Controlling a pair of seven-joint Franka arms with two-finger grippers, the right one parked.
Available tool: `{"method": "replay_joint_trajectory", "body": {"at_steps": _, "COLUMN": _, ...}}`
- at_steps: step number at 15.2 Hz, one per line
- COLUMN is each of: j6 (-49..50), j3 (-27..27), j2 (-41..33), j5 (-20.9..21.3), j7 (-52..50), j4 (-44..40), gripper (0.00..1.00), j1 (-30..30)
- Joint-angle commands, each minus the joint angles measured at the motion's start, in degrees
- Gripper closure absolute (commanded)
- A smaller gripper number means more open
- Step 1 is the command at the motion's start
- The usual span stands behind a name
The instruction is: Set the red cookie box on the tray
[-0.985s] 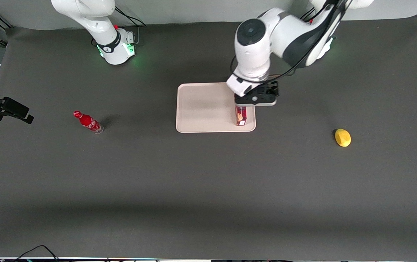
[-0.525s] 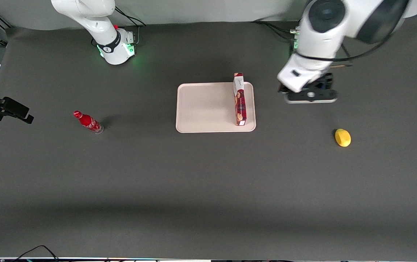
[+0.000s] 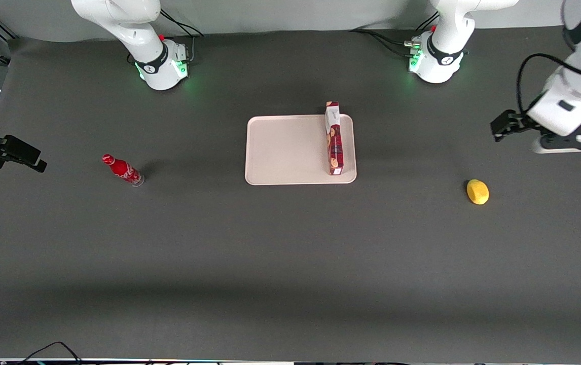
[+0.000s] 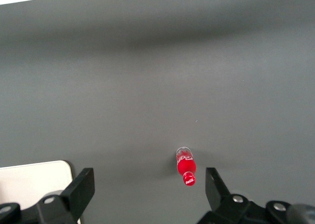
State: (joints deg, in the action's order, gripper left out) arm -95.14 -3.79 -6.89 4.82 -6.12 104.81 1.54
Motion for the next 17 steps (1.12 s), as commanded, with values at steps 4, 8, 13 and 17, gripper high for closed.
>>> {"method": "replay_joint_trajectory", "body": {"at_steps": 4, "j6": 0.6, "j3": 2.2, "j2": -1.5, "j5": -3.8, "j7": 1.5, "j4": -0.7, "gripper": 0.00, "j1": 0.6}}
{"method": "replay_joint_trajectory", "body": {"at_steps": 8, "j6": -0.8, "j3": 2.3, "j2": -0.7, "j5": -5.5, "j7": 2.2, "j4": -1.4, "gripper": 0.00, "j1": 0.6}}
{"method": "replay_joint_trajectory", "body": {"at_steps": 13, "j6": -1.4, "j3": 2.0, "j2": 2.2, "j5": -4.1, "j7": 2.6, "j4": -5.5, "gripper": 0.00, "j1": 0.8}}
{"method": "replay_joint_trajectory", "body": {"at_steps": 17, "j6": -1.2, "j3": 1.9, "j2": 2.9, "j5": -2.7, "j7": 2.6, "j4": -6.5, "gripper": 0.00, "j1": 0.8}}
